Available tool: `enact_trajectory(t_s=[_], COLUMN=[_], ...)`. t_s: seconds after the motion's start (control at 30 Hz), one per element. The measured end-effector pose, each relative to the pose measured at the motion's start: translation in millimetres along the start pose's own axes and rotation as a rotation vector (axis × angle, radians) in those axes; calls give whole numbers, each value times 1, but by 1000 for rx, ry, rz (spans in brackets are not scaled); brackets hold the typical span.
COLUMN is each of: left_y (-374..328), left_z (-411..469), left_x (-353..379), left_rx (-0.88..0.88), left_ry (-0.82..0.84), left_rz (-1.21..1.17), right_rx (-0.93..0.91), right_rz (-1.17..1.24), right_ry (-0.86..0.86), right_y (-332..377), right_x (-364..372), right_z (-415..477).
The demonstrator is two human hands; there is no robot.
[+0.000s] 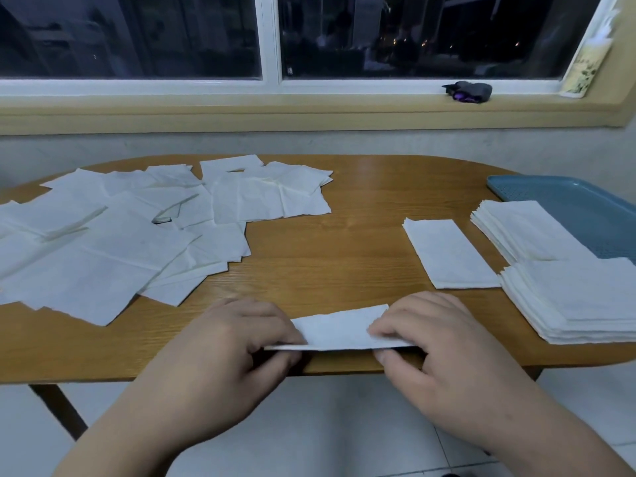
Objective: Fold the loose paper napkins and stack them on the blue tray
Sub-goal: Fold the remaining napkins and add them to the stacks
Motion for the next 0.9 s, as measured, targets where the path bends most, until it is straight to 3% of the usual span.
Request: enact_trajectory(t_s=[0.17, 0.27, 0.47, 0.7, 0.9], left_y=[-10, -11, -16, -30, -31], left_z=[5, 6, 17, 26, 24], left_x=[-2, -1, 12, 28, 24], left_rx=[-132, -314, -521, -504, -533], left_ry=[-125, -255, -313, -294, -267], left_rz=[-120, -328, -576, -406, -433], right_rx=[4, 190, 508, 614, 554], right_rz=[42, 167, 383, 497, 496], right_ry=[-69, -147, -172, -144, 38], right_y=[11, 5, -11, -20, -24], right_x=[-5, -13, -21, -20, -21], right_z=[6, 7, 6, 6, 15])
Point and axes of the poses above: each hand's wrist, its own z-axis towards the middle knuckle, its own x-axis out of the palm, y = z × x, the point moved 4 cm from there along z, towards the middle knuckle, and after that the axes turned 13 degrees about -y, right-handed, at the moved point
